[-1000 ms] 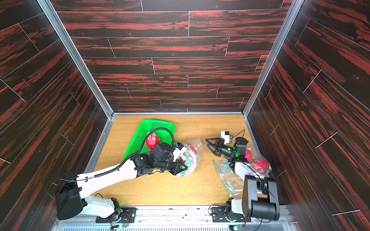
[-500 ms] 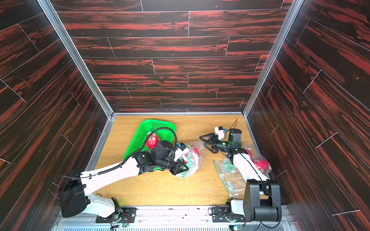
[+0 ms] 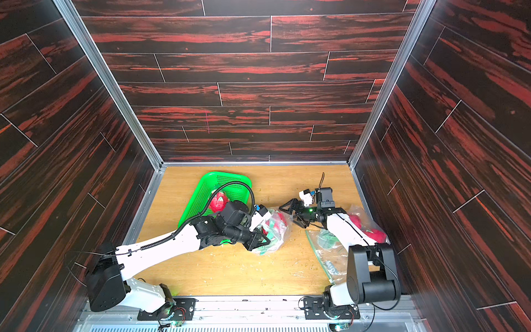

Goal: Open the zip-top bag and take out the dragon fruit
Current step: Pick up the dragon fruit from the zipper food storage bag, then place the dragon fruit in the basket.

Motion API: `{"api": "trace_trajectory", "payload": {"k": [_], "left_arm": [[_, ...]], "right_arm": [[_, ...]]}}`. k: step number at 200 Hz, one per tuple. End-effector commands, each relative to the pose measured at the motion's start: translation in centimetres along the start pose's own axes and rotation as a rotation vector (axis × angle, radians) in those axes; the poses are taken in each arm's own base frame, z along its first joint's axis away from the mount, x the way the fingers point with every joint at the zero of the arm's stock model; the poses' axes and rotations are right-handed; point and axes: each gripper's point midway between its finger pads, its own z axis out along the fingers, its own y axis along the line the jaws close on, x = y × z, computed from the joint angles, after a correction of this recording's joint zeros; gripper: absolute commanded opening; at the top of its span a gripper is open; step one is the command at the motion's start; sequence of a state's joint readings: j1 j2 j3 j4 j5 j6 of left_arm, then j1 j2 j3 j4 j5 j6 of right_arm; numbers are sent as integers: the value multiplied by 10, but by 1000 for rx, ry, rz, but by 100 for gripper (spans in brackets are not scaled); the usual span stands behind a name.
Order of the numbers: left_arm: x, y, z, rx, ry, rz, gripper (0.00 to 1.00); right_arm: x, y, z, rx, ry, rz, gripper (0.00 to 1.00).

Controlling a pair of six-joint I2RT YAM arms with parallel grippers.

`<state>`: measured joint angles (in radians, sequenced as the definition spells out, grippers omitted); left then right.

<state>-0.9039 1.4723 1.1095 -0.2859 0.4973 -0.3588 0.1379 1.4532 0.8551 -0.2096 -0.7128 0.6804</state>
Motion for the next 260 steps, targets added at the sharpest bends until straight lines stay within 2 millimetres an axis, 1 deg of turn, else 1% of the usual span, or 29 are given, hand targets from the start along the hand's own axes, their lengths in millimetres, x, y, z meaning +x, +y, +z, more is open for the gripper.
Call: {"api": "trace_trajectory", "payload": {"k": [1, 13, 20, 30, 40, 47, 56, 72, 91, 109, 125, 142, 157, 192, 226, 260], "left_arm": [[-34, -14, -13, 23, -102, 103, 0], [-36, -13, -15, 18, -108, 104, 0], [-38, -13, -16, 18, -115, 107, 0], [-39, -14, -17, 20, -120, 109, 0], [-40, -14, -18, 20, -124, 111, 0], [-40, -14, -18, 20, -125, 110, 0], [-41, -14, -19, 19, -127, 110, 0], [-41, -12, -20, 13, -127, 106, 0], [-41, -12, -20, 17, -123, 97, 0], [-43, -17, -21, 35, -124, 82, 0], [-47, -25, -26, 57, -126, 79, 0], [-54, -32, -36, 60, -145, 80, 0], [-60, -37, -47, 46, -173, 87, 0], [-69, -47, -68, 35, -228, 94, 0], [-67, -54, -83, 27, -232, 104, 0], [-63, -55, -97, -4, -238, 115, 0]], "right_arm": [[4, 6, 1, -43, 11, 1, 81], [5, 12, 3, -87, 25, 9, 64], [4, 14, 4, -109, 30, 21, 50], [4, 15, 6, -129, 31, 37, 34], [2, 15, 6, -143, 21, 46, 15], [1, 15, 5, -144, 11, 49, 7], [-2, 16, 3, -145, -3, 45, 0], [-9, 17, -5, -135, -40, 37, 0], [-23, 15, -17, -102, -107, 11, 0], [-42, 4, -29, -25, -185, -8, 0], [-61, -6, -41, 48, -242, -20, 0], [-79, -18, -53, 112, -308, -33, 0], [-92, -26, -60, 167, -346, -45, 0], [-113, -38, -75, 239, -418, -62, 0], [-132, -54, -90, 279, -466, -41, 0], [-145, -68, -96, 313, -493, -31, 0]]}}
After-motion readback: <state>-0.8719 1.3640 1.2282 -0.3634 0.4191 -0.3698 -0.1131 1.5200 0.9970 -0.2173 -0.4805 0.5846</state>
